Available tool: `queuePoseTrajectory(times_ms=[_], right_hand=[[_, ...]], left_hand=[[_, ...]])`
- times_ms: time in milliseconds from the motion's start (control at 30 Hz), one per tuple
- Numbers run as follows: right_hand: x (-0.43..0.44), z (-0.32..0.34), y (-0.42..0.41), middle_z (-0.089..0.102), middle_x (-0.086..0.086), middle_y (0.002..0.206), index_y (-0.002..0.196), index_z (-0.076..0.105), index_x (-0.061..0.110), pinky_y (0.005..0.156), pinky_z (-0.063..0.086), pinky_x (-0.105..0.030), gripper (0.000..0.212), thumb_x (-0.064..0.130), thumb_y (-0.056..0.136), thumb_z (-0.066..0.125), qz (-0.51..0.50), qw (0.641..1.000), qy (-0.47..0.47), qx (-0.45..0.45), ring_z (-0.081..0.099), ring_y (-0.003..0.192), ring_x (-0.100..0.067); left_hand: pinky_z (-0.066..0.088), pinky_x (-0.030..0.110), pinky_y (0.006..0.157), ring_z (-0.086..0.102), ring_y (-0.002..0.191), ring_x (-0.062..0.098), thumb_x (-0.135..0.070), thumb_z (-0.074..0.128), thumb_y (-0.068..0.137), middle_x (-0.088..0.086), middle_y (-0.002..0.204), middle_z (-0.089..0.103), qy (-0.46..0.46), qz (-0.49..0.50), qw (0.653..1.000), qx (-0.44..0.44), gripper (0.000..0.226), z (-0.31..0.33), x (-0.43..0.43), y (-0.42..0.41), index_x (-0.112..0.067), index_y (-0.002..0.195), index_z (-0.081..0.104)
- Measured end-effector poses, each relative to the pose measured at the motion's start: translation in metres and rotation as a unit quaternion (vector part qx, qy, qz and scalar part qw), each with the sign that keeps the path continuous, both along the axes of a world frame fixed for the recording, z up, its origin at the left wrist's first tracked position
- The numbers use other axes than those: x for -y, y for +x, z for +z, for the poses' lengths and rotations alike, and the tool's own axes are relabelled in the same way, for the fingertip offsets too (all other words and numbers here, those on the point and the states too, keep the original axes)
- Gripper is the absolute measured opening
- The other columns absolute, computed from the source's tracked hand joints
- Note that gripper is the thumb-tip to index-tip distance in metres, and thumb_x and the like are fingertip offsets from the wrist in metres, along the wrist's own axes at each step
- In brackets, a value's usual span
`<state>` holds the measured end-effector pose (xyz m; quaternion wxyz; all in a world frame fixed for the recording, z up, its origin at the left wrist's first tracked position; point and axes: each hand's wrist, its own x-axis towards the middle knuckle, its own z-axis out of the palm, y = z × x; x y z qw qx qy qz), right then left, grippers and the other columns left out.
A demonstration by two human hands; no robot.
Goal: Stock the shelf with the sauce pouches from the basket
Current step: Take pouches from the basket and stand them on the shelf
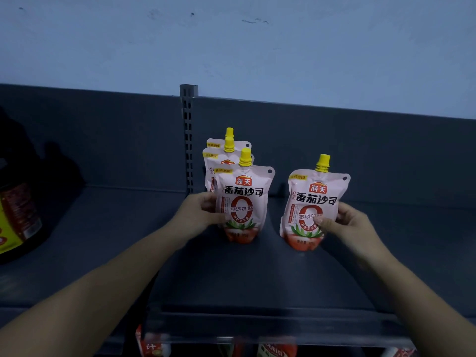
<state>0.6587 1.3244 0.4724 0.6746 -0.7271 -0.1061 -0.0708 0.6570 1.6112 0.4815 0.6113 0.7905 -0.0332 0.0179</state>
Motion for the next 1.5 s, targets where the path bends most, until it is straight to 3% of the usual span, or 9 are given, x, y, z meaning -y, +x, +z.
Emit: queuePoseTrajectory(times_ms=[167, 267, 367, 467, 600, 733, 1100, 1333, 1500], right_hand=[[-0.012, 0.0, -0.007, 0.055, 0.011, 0.118, 0.115, 0.045, 0.03, 0.094, 0.047, -0.024, 0.053, 0.008, 0.076, 0.073, -0.158, 0.977, -0.013, 0.146, 0.054, 0.112, -0.008], [-0.022, 0.012, -0.017, 0.043, 0.029, 0.11, 0.105, 0.047, 0.033, 0.091, 0.039, -0.022, 0.036, 0.022, 0.077, 0.065, -0.282, 0.891, -0.112, 0.337, 0.046, 0.104, 0.001], [-0.042, 0.02, -0.028, 0.047, 0.023, 0.093, 0.096, 0.051, 0.019, 0.083, 0.035, -0.015, 0.017, 0.015, 0.08, 0.056, -0.25, 0.834, -0.214, 0.443, 0.043, 0.087, 0.0], [-0.07, 0.016, -0.031, 0.06, 0.001, 0.092, 0.099, 0.06, 0.012, 0.078, 0.043, -0.013, 0.017, 0.01, 0.083, 0.058, -0.123, 0.861, -0.305, 0.389, 0.053, 0.082, -0.007], [-0.1, 0.002, -0.023, 0.061, -0.007, 0.121, 0.131, 0.047, 0.011, 0.089, 0.05, -0.031, 0.05, 0.019, 0.085, 0.065, -0.063, 0.885, -0.419, 0.191, 0.06, 0.107, -0.02], [-0.119, -0.004, -0.008, 0.06, -0.004, 0.126, 0.128, 0.043, 0.015, 0.088, 0.049, -0.029, 0.053, 0.029, 0.083, 0.067, -0.017, 0.918, -0.394, 0.042, 0.059, 0.11, -0.02], [-0.139, -0.004, 0.019, 0.062, -0.004, 0.12, 0.117, 0.05, 0.009, 0.064, 0.041, -0.007, 0.047, 0.013, 0.076, 0.074, -0.021, 0.957, -0.289, 0.001, 0.057, 0.099, -0.011], [-0.139, -0.002, 0.02, 0.06, -0.005, 0.123, 0.121, 0.049, 0.009, 0.061, 0.037, -0.007, 0.049, 0.015, 0.078, 0.073, -0.023, 0.956, -0.291, -0.009, 0.057, 0.111, -0.019], [-0.134, -0.005, 0.013, 0.059, -0.005, 0.117, 0.118, 0.045, 0.009, 0.076, 0.044, -0.024, 0.056, 0.023, 0.073, 0.077, -0.029, 0.955, -0.292, -0.034, 0.054, 0.098, -0.015]], left_hand=[[0.052, 0.032, 0.088, 0.064, 0.099, 0.011, 0.0, 0.07, 0.077, -0.006, 0.1, 0.069, 0.028, 0.012, 0.999, 0.025, 0.032, -0.004, 0.0, 0.002, -0.024, 0.097, 0.065], [0.052, 0.036, 0.092, 0.064, 0.102, 0.014, -0.002, 0.071, 0.077, -0.001, 0.107, 0.07, 0.04, 0.023, 0.999, 0.029, 0.032, -0.005, -0.001, 0.0, -0.018, 0.104, 0.065], [0.053, 0.032, 0.087, 0.065, 0.101, 0.015, -0.002, 0.071, 0.077, 0.0, 0.106, 0.07, 0.042, 0.032, 0.998, 0.037, 0.03, -0.006, -0.005, 0.001, -0.014, 0.103, 0.065], [0.053, 0.027, 0.081, 0.065, 0.098, 0.016, -0.001, 0.07, 0.077, -0.001, 0.101, 0.069, 0.05, 0.043, 0.997, 0.041, 0.026, -0.006, -0.009, 0.0, -0.016, 0.097, 0.065], [0.053, 0.034, 0.087, 0.064, 0.098, 0.015, -0.002, 0.07, 0.078, -0.002, 0.1, 0.069, 0.047, 0.055, 0.996, 0.045, 0.025, -0.008, -0.015, 0.001, -0.018, 0.096, 0.065], [0.052, 0.031, 0.086, 0.063, 0.099, 0.013, -0.006, 0.072, 0.077, -0.003, 0.102, 0.068, 0.047, 0.06, 0.996, 0.051, 0.027, -0.011, -0.017, 0.001, -0.02, 0.099, 0.062], [0.048, 0.03, 0.093, 0.058, 0.106, 0.013, -0.013, 0.079, 0.07, -0.004, 0.116, 0.063, 0.128, 0.03, 0.99, 0.057, 0.056, -0.02, -0.02, 0.009, -0.02, 0.12, 0.055], [0.044, 0.025, 0.091, 0.054, 0.11, 0.013, -0.012, 0.077, 0.073, -0.003, 0.121, 0.06, 0.132, 0.022, 0.99, 0.047, 0.059, -0.019, -0.017, 0.01, -0.019, 0.125, 0.051], [0.043, 0.027, 0.094, 0.052, 0.113, 0.013, -0.013, 0.079, 0.071, -0.005, 0.119, 0.055, 0.116, 0.027, 0.993, 0.003, 0.07, -0.021, -0.018, 0.005, -0.017, 0.129, 0.04]])
